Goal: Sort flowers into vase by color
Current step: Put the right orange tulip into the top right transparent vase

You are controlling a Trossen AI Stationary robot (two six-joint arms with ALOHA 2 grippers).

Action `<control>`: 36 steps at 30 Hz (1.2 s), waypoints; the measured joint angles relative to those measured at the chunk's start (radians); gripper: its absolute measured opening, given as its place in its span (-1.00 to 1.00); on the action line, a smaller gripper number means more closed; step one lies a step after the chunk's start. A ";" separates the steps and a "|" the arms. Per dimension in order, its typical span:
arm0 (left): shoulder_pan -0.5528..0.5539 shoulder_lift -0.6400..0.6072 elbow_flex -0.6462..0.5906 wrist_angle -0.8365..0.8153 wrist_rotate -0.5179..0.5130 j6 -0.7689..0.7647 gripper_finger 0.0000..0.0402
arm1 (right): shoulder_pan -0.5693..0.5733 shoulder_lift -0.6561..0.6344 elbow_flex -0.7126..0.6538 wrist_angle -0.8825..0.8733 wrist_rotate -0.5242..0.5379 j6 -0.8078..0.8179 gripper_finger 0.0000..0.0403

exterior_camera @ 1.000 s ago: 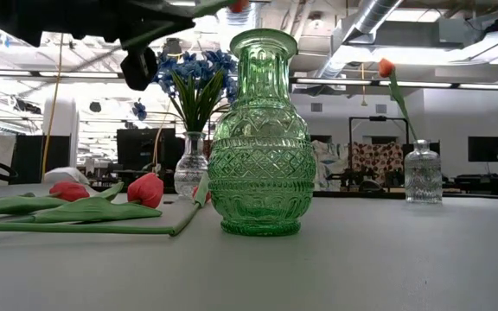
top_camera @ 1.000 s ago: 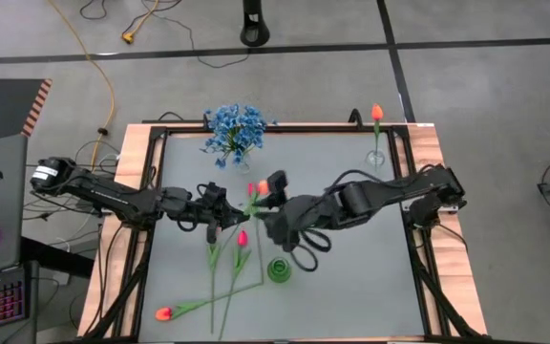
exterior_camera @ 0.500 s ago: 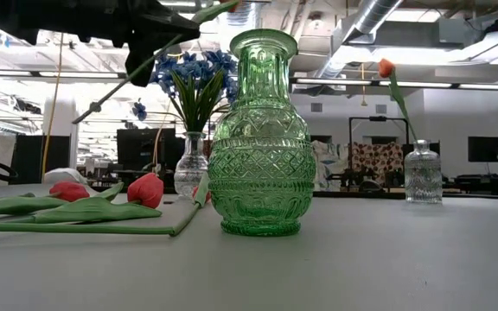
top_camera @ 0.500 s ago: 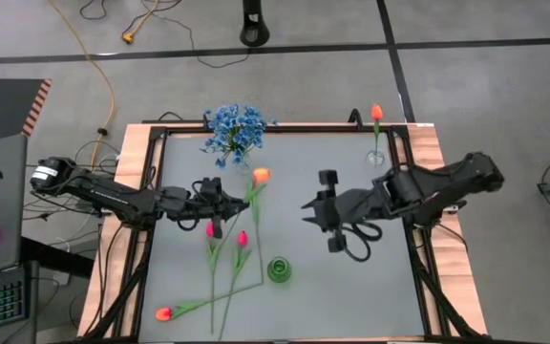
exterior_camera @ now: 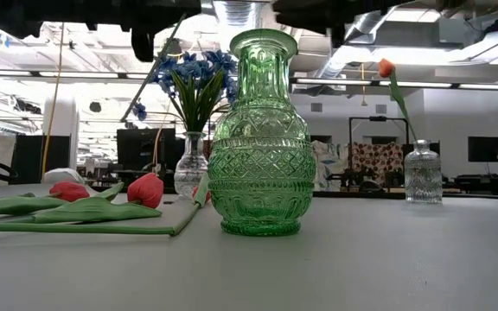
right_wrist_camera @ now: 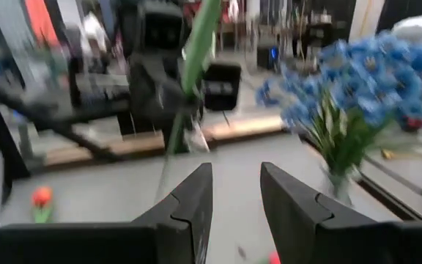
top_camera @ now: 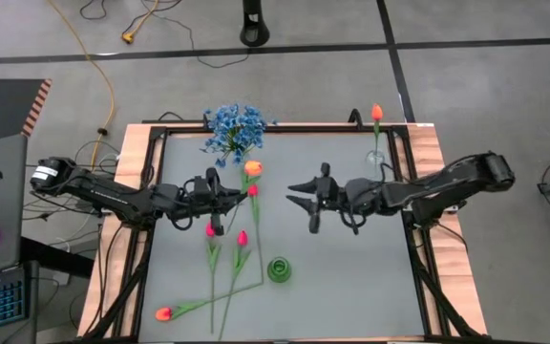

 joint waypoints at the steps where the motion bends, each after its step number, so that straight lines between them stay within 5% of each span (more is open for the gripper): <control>1: 0.000 0.000 0.000 0.005 0.000 0.016 -0.97 | -0.005 0.023 0.000 0.055 -0.002 0.000 -0.29; 11: 0.000 0.000 0.000 -0.004 0.003 0.044 -0.97 | -0.016 0.274 0.062 0.472 -0.026 -0.120 -0.29; 24: 0.000 0.000 0.000 -0.039 0.036 0.061 -0.97 | -0.030 0.468 0.301 0.458 -0.048 -0.186 -0.29; 36: 0.000 0.000 0.000 -0.036 0.054 0.061 -0.97 | -0.036 0.471 0.318 0.369 -0.049 -0.160 -0.53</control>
